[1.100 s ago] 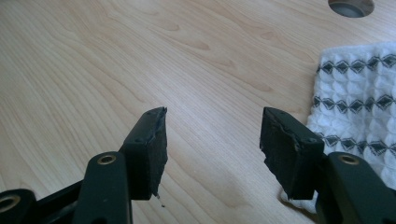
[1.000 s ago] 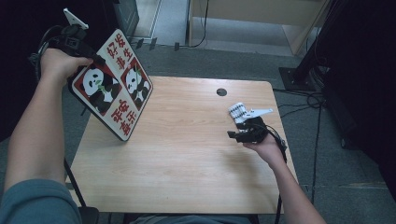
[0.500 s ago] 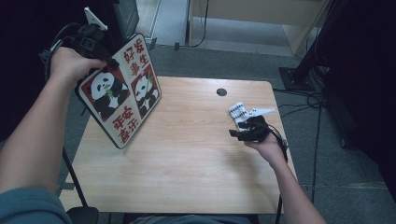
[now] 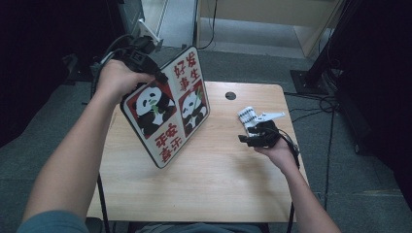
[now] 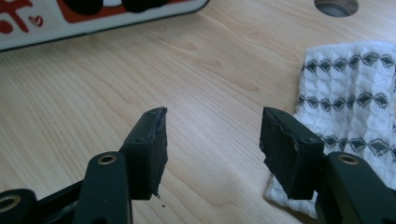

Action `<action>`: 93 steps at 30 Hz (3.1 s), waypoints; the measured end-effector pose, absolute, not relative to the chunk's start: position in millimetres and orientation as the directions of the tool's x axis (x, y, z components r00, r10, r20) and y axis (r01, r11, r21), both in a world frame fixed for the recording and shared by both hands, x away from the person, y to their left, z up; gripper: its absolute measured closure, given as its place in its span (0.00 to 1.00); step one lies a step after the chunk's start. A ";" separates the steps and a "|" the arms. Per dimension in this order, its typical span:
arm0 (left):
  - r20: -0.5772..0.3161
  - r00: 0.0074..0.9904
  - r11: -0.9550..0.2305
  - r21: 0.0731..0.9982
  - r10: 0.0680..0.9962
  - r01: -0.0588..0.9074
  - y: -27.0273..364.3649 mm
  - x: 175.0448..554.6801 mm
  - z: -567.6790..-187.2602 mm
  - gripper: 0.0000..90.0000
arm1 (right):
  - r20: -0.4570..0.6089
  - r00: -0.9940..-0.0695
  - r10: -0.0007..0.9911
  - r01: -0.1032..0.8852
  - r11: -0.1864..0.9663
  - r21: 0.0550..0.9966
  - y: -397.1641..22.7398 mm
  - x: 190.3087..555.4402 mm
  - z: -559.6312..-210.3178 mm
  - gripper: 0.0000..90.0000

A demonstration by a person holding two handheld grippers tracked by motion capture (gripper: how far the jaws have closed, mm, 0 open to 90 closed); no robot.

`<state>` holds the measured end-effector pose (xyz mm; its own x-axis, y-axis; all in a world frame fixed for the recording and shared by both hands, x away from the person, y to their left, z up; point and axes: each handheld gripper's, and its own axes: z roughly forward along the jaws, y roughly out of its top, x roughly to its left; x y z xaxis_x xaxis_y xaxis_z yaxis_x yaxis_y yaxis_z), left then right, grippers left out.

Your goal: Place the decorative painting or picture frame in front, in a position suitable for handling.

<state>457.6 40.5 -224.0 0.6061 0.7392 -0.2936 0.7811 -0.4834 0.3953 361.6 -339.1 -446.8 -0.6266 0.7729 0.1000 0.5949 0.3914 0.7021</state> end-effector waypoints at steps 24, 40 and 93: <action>-0.310 0.685 -0.558 0.409 0.659 0.722 -13.0 432.4 -244.4 0.90 | 0.134 -0.640 0.757 0.598 0.381 0.705 -333.6 359.4 -448.0 0.47; -0.354 0.659 -0.526 0.406 0.663 0.747 -8.8 430.0 -248.3 0.88 | 0.132 -0.636 0.761 0.598 0.377 0.708 -334.2 357.7 -447.5 0.47; -0.444 0.647 -0.378 0.553 0.620 0.742 80.3 354.2 -249.2 0.58 | 0.150 -0.614 0.775 0.618 0.354 0.702 -341.9 362.6 -450.6 0.47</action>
